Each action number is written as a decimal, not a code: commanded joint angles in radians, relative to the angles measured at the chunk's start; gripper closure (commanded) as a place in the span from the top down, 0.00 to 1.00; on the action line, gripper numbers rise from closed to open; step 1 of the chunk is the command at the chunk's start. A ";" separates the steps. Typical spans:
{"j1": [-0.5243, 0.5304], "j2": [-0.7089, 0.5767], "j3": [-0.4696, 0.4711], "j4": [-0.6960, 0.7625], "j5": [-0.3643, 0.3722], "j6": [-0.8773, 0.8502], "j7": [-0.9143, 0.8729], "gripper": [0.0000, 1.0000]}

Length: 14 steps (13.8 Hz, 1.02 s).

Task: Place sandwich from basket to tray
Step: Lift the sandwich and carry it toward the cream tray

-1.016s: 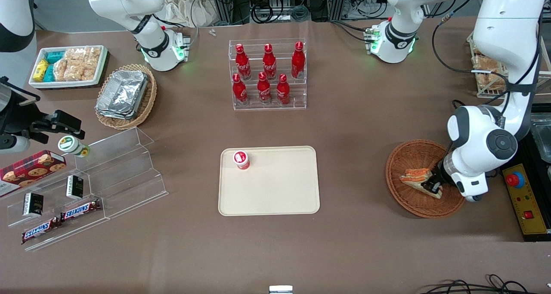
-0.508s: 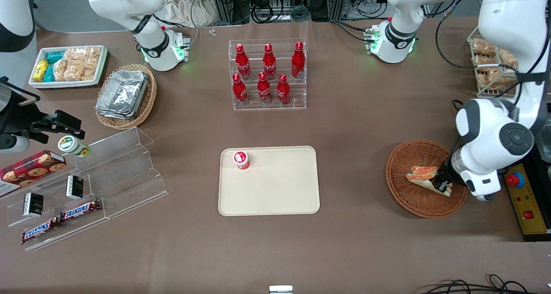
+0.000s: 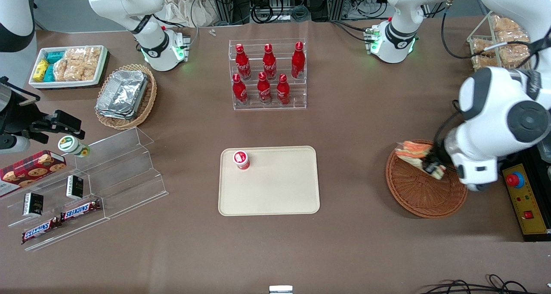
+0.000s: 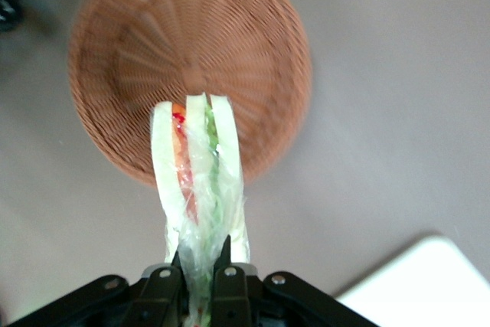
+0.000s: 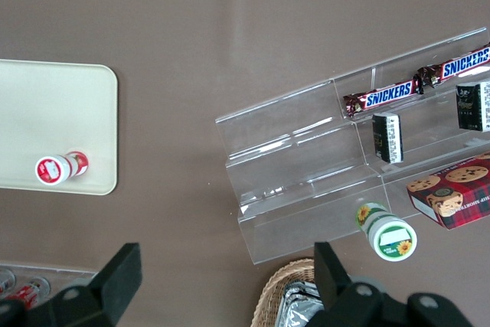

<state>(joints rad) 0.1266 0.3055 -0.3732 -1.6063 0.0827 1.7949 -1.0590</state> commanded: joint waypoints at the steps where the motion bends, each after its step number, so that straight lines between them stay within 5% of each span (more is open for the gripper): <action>1: -0.010 0.015 -0.111 0.026 0.023 -0.029 -0.018 0.00; 8: -0.205 0.119 -0.127 0.089 0.046 -0.019 0.011 0.00; 14: -0.289 0.228 -0.125 0.104 0.156 0.102 0.302 0.00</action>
<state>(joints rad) -0.1305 0.4730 -0.5014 -1.5523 0.1943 1.8823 -0.8346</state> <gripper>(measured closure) 0.855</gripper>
